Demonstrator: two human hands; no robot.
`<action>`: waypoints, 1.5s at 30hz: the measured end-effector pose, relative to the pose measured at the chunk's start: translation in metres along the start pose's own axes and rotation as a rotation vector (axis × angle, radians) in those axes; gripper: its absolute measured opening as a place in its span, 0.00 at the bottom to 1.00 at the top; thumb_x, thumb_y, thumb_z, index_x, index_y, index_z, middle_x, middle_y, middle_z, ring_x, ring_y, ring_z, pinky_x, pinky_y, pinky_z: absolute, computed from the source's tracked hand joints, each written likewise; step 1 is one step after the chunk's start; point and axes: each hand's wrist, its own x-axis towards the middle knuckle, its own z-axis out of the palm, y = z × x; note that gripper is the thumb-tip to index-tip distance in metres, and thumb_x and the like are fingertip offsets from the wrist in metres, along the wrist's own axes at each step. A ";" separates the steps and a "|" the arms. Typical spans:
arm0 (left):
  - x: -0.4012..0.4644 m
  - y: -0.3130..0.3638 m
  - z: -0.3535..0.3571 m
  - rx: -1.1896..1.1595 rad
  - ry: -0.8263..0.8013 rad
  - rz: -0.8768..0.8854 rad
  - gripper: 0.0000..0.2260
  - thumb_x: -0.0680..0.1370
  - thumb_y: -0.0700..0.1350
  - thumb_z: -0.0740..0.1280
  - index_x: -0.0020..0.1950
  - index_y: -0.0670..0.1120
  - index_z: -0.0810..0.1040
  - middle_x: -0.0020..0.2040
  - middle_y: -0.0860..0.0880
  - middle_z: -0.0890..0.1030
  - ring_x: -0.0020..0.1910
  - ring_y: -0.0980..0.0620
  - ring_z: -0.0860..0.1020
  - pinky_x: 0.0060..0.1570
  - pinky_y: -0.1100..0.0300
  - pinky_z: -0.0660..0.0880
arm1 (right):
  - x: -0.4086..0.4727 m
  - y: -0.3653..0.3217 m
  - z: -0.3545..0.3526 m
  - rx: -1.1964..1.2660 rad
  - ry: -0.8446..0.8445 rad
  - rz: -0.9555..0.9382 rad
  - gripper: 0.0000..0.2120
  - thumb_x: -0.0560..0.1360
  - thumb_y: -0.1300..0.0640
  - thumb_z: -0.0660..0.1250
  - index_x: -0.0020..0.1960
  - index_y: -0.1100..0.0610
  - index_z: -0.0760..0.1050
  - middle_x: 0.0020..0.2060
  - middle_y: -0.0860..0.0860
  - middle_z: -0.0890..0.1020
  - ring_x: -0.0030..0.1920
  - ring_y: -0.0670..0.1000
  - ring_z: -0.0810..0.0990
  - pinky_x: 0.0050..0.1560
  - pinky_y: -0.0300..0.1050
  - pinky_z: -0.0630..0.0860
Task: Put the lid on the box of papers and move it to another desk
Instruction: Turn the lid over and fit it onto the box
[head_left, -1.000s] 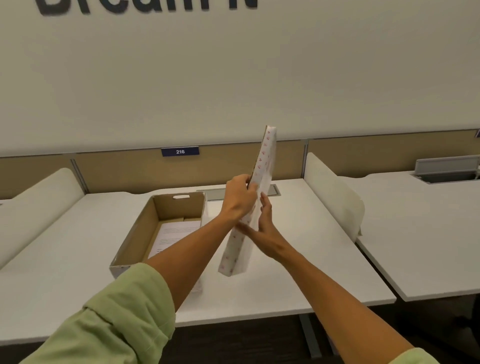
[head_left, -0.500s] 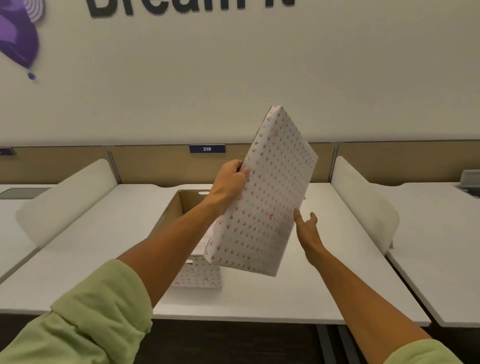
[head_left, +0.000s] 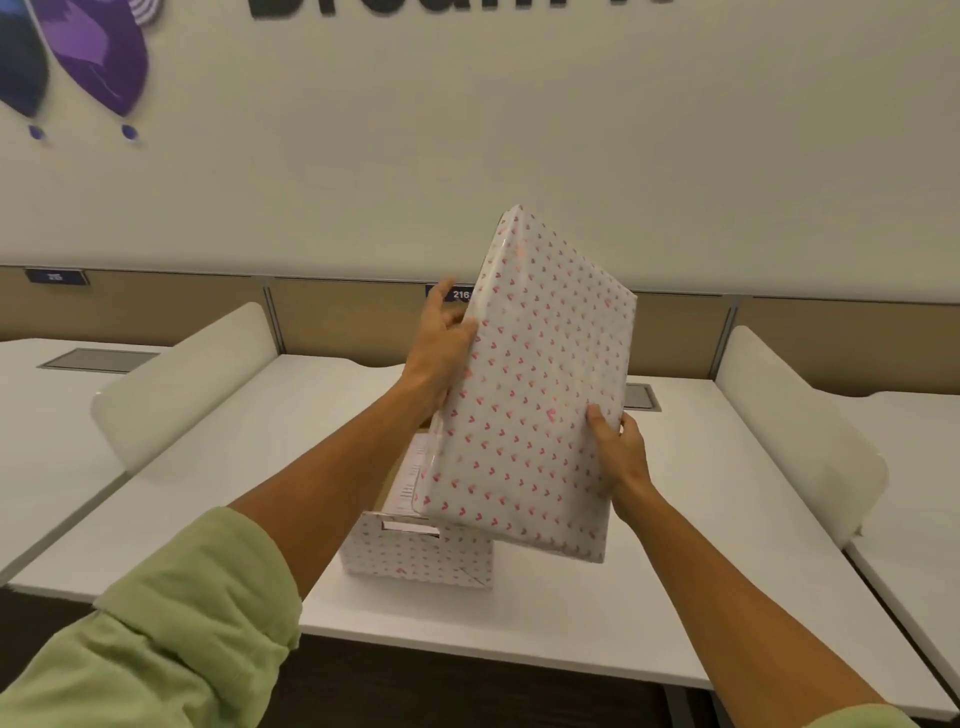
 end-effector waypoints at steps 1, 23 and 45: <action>0.007 -0.001 -0.010 0.018 0.011 0.036 0.21 0.81 0.45 0.62 0.74 0.54 0.65 0.59 0.50 0.79 0.53 0.47 0.83 0.50 0.48 0.83 | 0.002 -0.002 0.008 -0.019 -0.015 -0.011 0.31 0.78 0.39 0.64 0.74 0.55 0.62 0.65 0.52 0.75 0.61 0.56 0.76 0.63 0.61 0.74; 0.127 -0.115 -0.156 0.320 -0.113 -0.102 0.30 0.77 0.51 0.66 0.77 0.52 0.60 0.74 0.49 0.69 0.68 0.44 0.73 0.64 0.41 0.74 | 0.051 -0.013 0.156 -0.288 -0.051 0.034 0.32 0.75 0.40 0.69 0.72 0.50 0.61 0.64 0.49 0.75 0.60 0.54 0.78 0.57 0.56 0.76; 0.125 -0.234 -0.155 0.304 -0.070 -0.388 0.28 0.79 0.50 0.66 0.76 0.53 0.60 0.75 0.48 0.67 0.68 0.43 0.73 0.63 0.45 0.74 | 0.076 0.049 0.185 -0.640 -0.002 0.267 0.47 0.61 0.28 0.66 0.74 0.48 0.59 0.66 0.54 0.73 0.64 0.60 0.75 0.63 0.64 0.74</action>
